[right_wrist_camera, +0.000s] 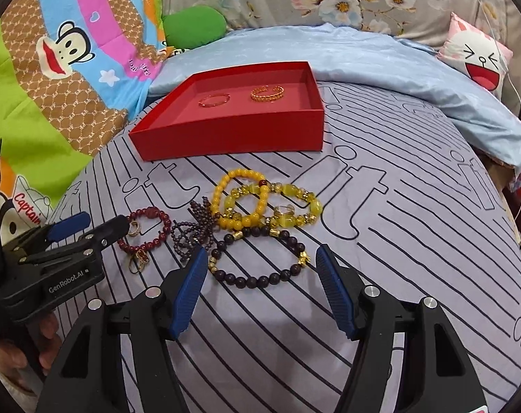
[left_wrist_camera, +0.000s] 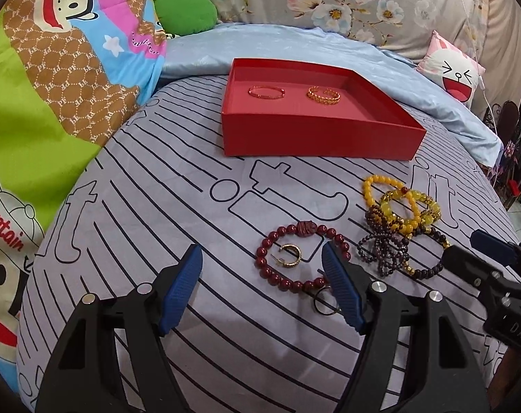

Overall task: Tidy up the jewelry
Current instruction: 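Move both grippers back over the beaded bracelets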

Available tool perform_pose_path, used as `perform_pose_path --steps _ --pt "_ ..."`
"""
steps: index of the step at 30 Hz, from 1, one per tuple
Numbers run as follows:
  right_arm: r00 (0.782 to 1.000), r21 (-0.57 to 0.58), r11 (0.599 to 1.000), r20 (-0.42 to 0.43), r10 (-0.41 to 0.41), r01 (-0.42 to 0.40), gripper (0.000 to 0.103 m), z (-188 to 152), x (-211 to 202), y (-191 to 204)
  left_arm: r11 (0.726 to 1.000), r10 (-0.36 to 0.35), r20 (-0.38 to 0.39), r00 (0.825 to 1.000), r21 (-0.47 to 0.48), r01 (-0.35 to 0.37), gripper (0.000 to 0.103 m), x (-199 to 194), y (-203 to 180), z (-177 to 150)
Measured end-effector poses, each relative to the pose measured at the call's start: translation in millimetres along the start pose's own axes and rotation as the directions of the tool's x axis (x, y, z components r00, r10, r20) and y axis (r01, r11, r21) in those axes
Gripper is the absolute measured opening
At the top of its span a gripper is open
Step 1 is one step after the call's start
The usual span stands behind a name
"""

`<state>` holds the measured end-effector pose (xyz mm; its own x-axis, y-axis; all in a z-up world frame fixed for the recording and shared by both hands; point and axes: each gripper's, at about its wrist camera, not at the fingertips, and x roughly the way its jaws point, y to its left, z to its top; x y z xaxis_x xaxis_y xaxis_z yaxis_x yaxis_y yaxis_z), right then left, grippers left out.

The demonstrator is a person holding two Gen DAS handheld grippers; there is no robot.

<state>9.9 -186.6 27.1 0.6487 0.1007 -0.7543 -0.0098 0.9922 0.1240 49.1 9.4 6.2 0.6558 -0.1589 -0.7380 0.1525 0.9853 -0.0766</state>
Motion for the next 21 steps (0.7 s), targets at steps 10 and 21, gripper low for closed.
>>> perform_pose_path --steps 10,21 --pt "1.0 0.037 0.999 -0.002 -0.019 0.019 0.063 4 4 -16 1.0 -0.007 -0.019 1.0 -0.016 0.007 0.068 6 1 -4" --pt "0.999 -0.012 0.999 -0.009 0.035 -0.035 0.059 11 12 9 1.0 -0.01 -0.017 1.0 -0.021 0.009 0.068 5 2 -3"
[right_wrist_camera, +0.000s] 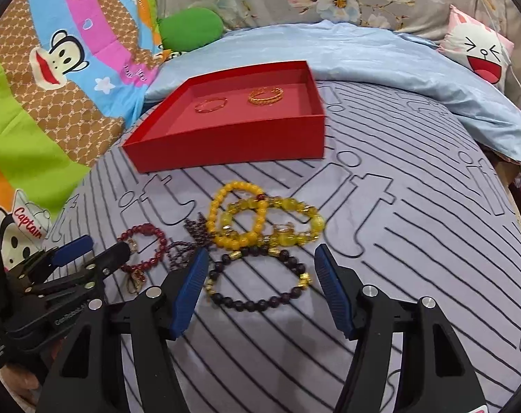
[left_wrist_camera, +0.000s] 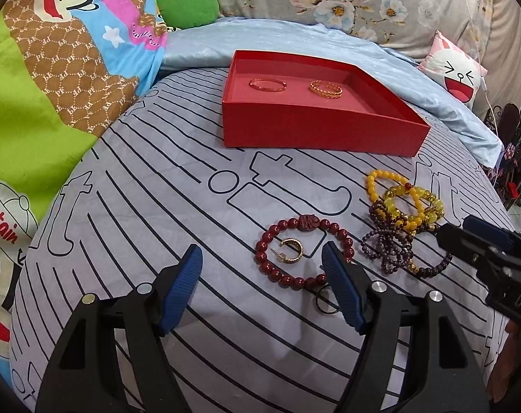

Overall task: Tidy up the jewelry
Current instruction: 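Move both grippers back over the beaded bracelets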

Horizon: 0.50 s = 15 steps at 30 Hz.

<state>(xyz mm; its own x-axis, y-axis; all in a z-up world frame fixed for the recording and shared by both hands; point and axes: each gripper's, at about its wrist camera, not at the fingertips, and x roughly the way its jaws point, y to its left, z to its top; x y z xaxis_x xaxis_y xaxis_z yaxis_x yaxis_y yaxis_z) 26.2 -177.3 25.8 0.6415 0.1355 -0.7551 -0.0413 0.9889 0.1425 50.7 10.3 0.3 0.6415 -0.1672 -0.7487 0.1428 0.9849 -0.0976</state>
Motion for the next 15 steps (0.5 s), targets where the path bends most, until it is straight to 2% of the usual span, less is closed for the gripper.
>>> perform_pose_path --steps 4,6,9,15 --pt "1.0 -0.029 0.999 -0.018 0.018 -0.018 0.05 -5 4 13 1.0 -0.007 -0.002 1.0 -0.012 0.007 0.068 -2 2 1" --pt "0.999 -0.032 0.999 -0.028 0.017 -0.018 0.049 -7 6 14 1.0 -0.013 0.003 1.0 -0.006 0.013 0.068 -5 -1 2" --pt "0.997 -0.01 0.998 -0.045 0.059 -0.06 0.048 -7 8 16 1.0 0.012 0.014 1.0 0.009 -0.012 0.068 -7 -3 2" --pt "0.996 -0.059 0.996 -0.065 0.067 -0.071 0.045 -7 21 37 1.0 0.018 0.001 1.0 -0.015 -0.018 0.068 -6 8 3"
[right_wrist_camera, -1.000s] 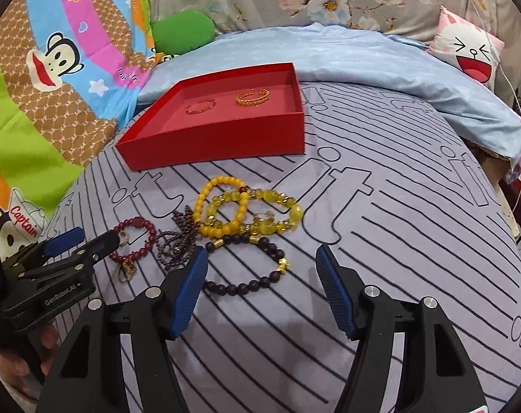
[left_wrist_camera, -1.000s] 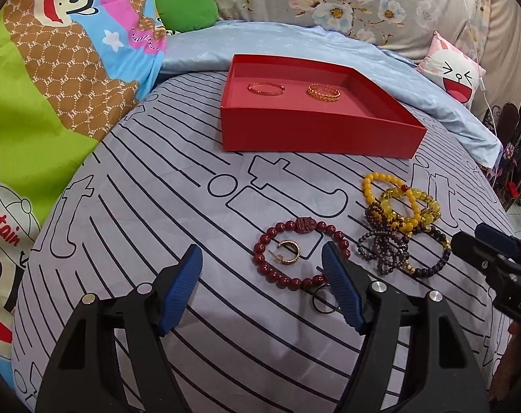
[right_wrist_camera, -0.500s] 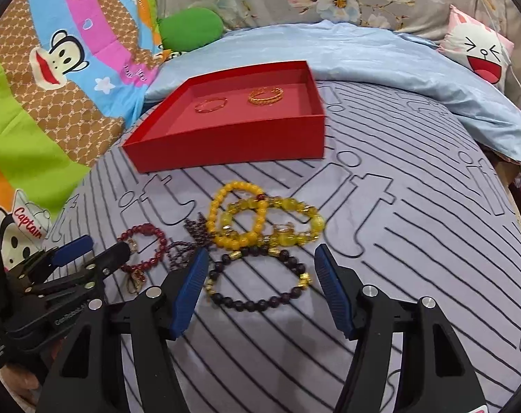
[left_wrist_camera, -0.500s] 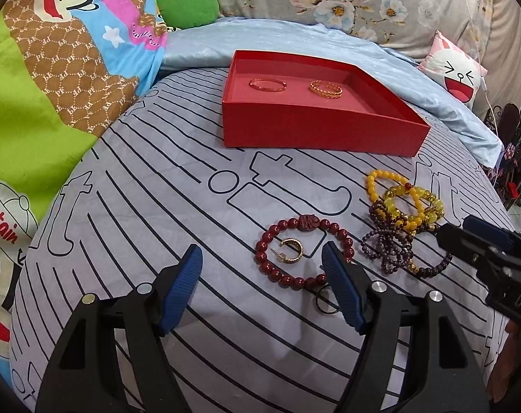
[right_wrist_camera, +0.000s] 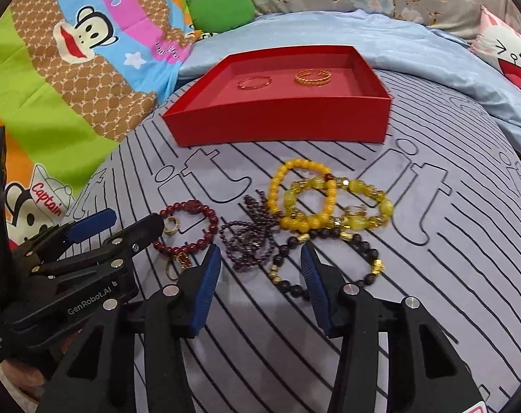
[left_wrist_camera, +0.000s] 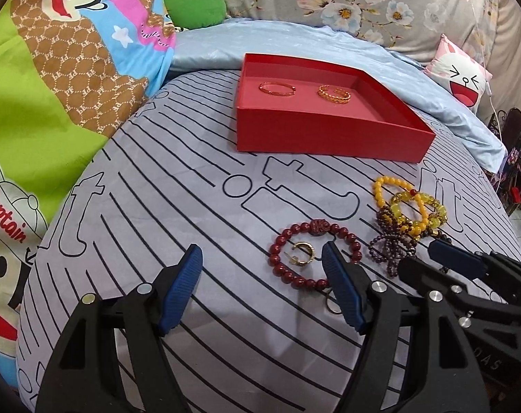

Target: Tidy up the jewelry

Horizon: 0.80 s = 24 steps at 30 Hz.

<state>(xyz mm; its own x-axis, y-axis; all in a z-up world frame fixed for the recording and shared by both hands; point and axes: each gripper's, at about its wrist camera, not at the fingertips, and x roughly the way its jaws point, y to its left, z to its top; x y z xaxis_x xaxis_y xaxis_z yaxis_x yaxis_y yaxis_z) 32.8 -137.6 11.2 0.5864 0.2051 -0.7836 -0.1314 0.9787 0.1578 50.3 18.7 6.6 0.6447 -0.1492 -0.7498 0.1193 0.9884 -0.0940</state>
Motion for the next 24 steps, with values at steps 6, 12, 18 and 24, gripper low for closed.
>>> perform_pose_path --steps 6,12,18,24 --pt "1.0 -0.015 1.0 -0.005 -0.022 0.022 0.045 7 13 5 1.0 -0.004 -0.018 1.0 -0.008 0.003 0.068 4 6 -2" --pt "0.999 -0.013 0.999 -0.011 -0.037 0.037 0.016 8 19 0 1.0 -0.018 -0.031 0.999 -0.013 0.018 0.068 7 8 -2" --pt "1.0 0.021 1.0 0.003 -0.02 0.02 0.009 6 11 -8 0.999 -0.036 -0.038 0.999 -0.004 0.035 0.068 9 1 -3" --pt "0.999 0.063 0.998 0.046 -0.011 0.008 0.009 9 -9 -18 0.998 -0.066 -0.044 0.997 0.012 0.067 0.072 10 -10 -1"
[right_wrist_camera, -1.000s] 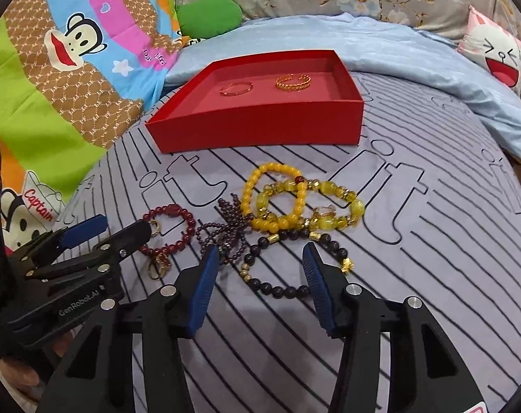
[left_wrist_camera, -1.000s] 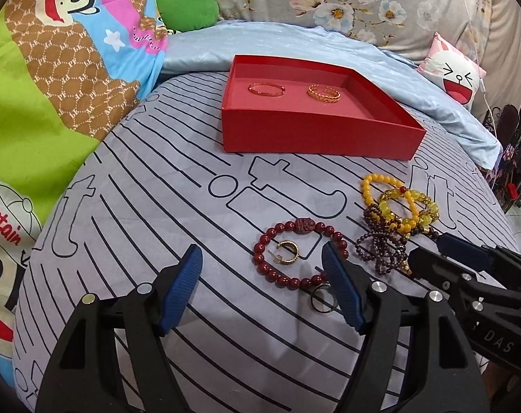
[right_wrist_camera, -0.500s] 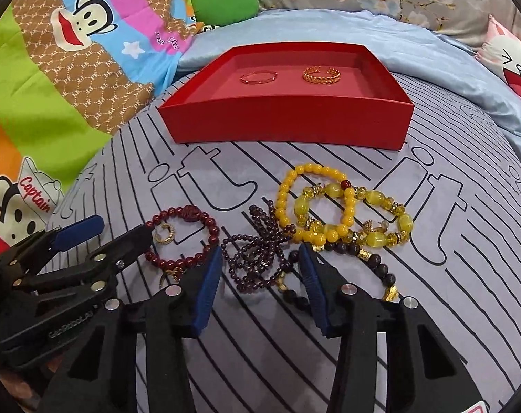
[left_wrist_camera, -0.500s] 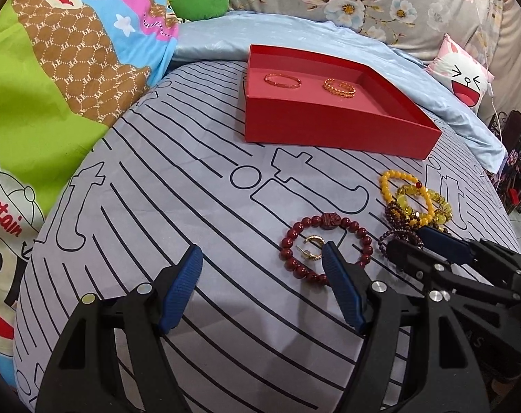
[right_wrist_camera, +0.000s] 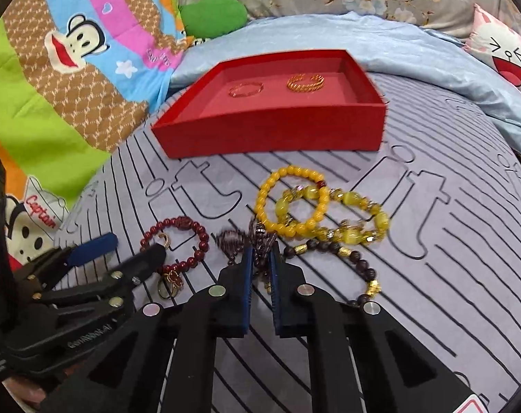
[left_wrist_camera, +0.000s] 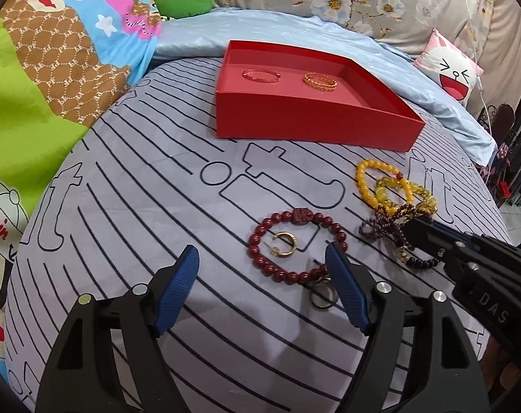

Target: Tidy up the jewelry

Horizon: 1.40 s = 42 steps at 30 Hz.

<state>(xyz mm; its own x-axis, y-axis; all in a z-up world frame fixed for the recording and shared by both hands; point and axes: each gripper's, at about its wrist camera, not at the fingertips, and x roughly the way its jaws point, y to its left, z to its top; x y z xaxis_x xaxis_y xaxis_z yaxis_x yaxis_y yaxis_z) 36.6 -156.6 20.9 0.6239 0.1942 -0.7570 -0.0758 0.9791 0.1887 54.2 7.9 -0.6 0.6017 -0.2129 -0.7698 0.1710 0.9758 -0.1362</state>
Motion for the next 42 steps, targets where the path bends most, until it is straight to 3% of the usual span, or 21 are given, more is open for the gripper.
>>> perform_pose_path --steps 6,12,22,25,28,34,42 --pt "1.0 0.033 0.999 0.018 0.007 -0.007 0.009 4 -10 -12 0.999 -0.02 -0.027 0.999 0.036 0.021 0.08 11 -16 3" --pt "1.0 0.048 0.999 0.014 0.022 -0.022 0.009 1 -9 -15 0.997 0.025 -0.023 0.999 0.078 -0.024 0.082 19 -29 5" --pt "1.0 0.059 0.998 0.012 0.028 -0.028 0.009 -1 -8 -17 0.996 -0.001 -0.004 1.0 0.087 0.002 0.05 14 -28 4" --pt "1.0 0.058 0.998 0.01 0.027 -0.028 0.009 -2 -8 -17 0.997 -0.022 -0.007 1.0 0.072 0.022 0.049 13 -24 5" --pt "1.0 0.057 0.998 0.01 0.027 -0.027 0.009 -2 -9 -17 0.997 -0.07 -0.02 0.997 0.03 0.071 0.055 12 -17 8" --pt "1.0 0.057 0.998 0.011 0.029 -0.03 0.009 -3 -8 -17 1.0 -0.017 -0.008 1.0 -0.012 0.017 0.055 12 1 12" --pt "0.999 0.05 0.998 0.005 0.033 -0.033 0.009 -2 -7 -15 1.0 -0.015 0.0 1.0 0.019 0.015 0.024 18 0 15"
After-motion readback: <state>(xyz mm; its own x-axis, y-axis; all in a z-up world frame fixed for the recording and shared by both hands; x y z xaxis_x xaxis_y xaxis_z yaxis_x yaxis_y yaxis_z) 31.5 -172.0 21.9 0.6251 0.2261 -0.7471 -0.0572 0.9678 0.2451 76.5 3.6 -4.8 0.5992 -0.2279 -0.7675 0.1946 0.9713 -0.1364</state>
